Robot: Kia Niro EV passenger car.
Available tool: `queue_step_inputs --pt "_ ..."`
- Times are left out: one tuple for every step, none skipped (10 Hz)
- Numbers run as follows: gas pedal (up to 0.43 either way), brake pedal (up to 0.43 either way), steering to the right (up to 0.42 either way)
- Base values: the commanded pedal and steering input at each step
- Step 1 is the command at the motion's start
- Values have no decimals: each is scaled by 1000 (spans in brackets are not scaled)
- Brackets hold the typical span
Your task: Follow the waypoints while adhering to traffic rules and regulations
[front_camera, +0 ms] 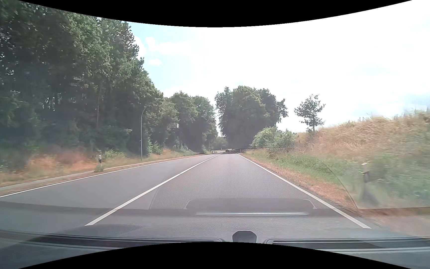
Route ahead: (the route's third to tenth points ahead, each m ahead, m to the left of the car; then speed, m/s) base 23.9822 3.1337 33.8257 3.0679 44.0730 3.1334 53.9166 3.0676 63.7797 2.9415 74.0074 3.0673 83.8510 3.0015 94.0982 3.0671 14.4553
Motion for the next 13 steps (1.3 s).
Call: queue_step_inputs --pt "319 0 1" --pt "319 0 1" --pt "319 0 1" --pt "319 0 1" --pt "319 0 1" --pt "319 0 1" --pt "319 0 1" --pt "311 0 1" --pt "311 0 0" --pt "287 0 0" --pt "260 0 0" --pt "248 0 -1" --pt "248 0 0"
